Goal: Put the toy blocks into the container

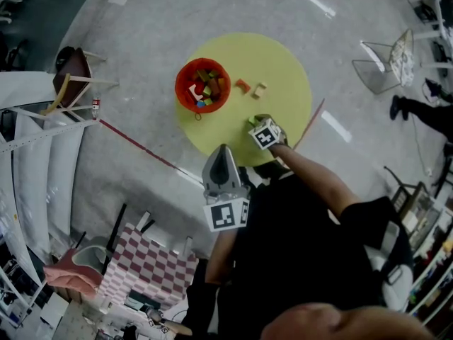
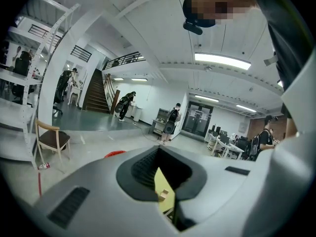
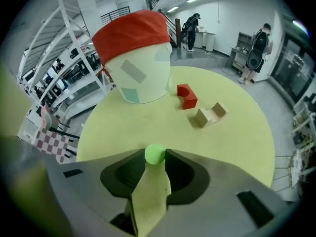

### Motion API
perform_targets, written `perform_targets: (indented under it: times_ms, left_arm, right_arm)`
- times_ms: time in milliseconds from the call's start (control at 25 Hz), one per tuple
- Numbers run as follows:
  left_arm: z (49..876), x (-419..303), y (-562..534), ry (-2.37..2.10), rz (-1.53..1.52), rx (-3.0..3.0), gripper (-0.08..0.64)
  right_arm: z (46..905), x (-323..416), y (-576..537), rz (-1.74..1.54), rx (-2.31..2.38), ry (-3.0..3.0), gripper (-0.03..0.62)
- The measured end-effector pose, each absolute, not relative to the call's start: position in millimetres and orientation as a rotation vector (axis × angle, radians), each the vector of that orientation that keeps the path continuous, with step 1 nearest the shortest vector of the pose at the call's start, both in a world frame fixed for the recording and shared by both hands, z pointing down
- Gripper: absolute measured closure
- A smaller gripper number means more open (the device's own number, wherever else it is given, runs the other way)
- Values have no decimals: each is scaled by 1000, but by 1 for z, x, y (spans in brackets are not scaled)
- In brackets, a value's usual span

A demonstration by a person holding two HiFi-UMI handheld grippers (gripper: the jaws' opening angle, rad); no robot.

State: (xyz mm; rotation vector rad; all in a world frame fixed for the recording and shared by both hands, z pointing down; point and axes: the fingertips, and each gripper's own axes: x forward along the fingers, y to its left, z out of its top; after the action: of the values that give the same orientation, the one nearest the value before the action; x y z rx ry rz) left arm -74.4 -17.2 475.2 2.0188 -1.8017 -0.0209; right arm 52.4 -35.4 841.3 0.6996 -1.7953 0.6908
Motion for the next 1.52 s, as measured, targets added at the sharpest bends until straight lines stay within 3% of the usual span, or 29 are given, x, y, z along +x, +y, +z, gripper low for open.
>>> perform_targets:
  times_ms: [280, 840, 1520]
  left_arm:
    - [473, -80, -19, -1806, -34, 2018, 575]
    - [461, -92, -17, -1850, -60, 2029, 575]
    - [469, -102, -16, -1864, -53, 1989, 575]
  right_arm:
    - [792, 39, -48, 648, 715, -1914, 471]
    - [574, -56, -99, 378, 748, -2505, 472]
    - [641, -91, -122, 436, 704, -2376, 469]
